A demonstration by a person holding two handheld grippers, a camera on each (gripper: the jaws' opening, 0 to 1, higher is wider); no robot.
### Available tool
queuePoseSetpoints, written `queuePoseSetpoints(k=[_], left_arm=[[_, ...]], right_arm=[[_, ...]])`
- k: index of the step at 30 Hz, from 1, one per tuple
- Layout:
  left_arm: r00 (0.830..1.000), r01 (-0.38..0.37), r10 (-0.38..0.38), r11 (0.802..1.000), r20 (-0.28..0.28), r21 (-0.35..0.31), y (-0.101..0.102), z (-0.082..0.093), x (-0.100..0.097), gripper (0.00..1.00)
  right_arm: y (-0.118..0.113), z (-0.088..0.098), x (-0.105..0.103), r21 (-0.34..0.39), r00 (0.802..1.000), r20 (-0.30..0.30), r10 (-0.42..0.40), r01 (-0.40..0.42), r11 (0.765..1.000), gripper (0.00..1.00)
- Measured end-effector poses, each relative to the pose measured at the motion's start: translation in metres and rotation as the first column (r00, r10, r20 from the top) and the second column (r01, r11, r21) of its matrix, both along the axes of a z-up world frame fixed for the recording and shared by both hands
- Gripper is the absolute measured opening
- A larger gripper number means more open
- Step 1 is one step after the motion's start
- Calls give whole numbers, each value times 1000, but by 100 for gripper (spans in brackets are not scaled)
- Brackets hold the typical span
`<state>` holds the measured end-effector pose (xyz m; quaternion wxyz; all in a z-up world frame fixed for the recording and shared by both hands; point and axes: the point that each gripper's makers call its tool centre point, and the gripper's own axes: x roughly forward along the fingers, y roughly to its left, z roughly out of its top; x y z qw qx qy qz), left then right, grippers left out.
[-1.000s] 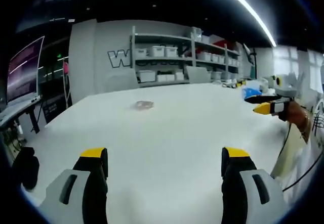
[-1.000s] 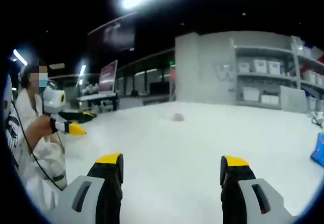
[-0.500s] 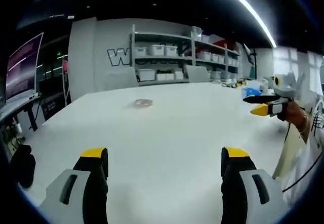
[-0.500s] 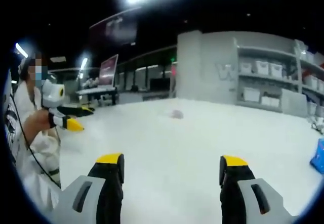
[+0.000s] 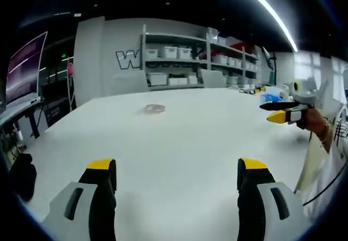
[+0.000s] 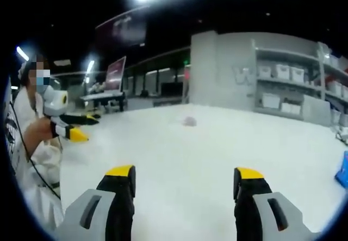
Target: Open the resealable bag by pulling the two sides of the seal apart until the entire bag opening is separated and visibly accessible.
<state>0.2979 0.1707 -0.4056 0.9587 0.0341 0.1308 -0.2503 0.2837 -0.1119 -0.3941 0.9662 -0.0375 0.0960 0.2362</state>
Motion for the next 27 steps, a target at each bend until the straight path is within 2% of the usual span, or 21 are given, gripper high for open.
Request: queuePoseSetpoints(k=[4, 11, 20, 27], left_arm=[[1000, 3, -3, 1000, -1, 1, 0, 0, 2, 91], [1000, 8, -8, 1000, -2, -2, -1, -1, 1, 91], [1000, -6, 6, 1000, 10, -20, 4, 1, 0, 91], [1000, -4, 4, 1000, -5, -19, 4, -5, -1, 91]], right_arm=[[1, -3, 2, -6, 1000, -9, 4, -4, 1000, 67], [4, -2, 6, -17, 1000, -11, 14, -15, 1000, 67], [19, -6, 9, -60, 998, -21, 56, -57, 997, 64], [31, 0, 14, -74, 996, -12, 86, -86, 994, 63]])
